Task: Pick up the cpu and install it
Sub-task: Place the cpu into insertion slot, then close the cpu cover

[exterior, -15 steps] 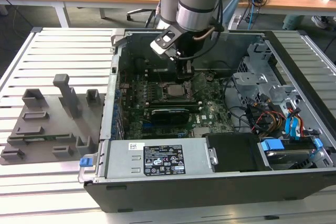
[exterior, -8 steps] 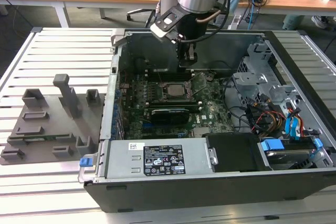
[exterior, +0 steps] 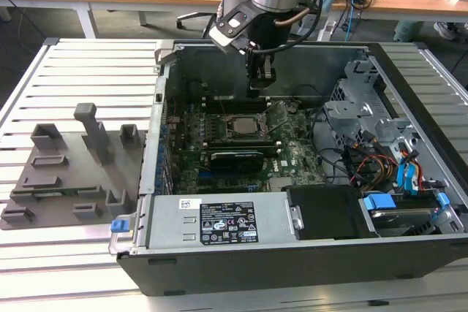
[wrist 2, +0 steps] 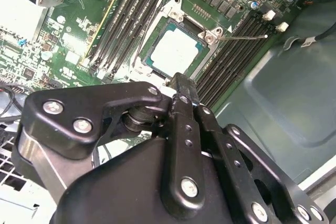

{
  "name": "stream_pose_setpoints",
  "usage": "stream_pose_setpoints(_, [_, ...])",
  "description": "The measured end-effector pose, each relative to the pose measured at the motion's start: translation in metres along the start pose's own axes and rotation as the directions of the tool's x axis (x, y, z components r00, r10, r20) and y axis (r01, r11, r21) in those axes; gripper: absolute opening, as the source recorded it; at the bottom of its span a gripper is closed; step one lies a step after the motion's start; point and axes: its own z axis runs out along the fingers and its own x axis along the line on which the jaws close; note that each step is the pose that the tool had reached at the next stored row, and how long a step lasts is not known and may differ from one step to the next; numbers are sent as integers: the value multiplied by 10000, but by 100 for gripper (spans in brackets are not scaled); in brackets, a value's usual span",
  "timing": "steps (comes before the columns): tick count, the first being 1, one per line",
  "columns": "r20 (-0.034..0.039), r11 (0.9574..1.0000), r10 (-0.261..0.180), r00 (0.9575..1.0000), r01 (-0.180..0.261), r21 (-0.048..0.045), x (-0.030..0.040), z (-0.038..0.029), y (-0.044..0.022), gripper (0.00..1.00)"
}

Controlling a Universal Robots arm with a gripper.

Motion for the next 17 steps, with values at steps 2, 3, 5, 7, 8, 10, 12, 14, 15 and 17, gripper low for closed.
stream_pose_setpoints(2, [0,10000,0,10000,0,0,0,-1,0,11])
stream_pose_setpoints(3, [0,10000,0,10000,0,0,0,-1,0,11])
stream_pose_setpoints(5, [1,10000,0,10000,0,0,0,-2,0,11])
stream_pose_setpoints(7, [0,10000,0,10000,0,0,0,-3,0,11])
stream_pose_setpoints(8, [1,10000,0,10000,0,0,0,-3,1,11])
stream_pose_setpoints(10, [2,10000,-1,10000,1,1,-5,-5,80,11])
stream_pose_setpoints(12, [1,10000,1,10000,-1,1,-13,-4,211,11])
stream_pose_setpoints(14, [0,10000,0,10000,0,2,-21,-6,346,11])
stream_pose_setpoints(15, [0,10000,-1,10000,1,6,-27,-6,467,11])
stream_pose_setpoints(17, [5,10000,-1,10000,1,29,-34,10,669,11])
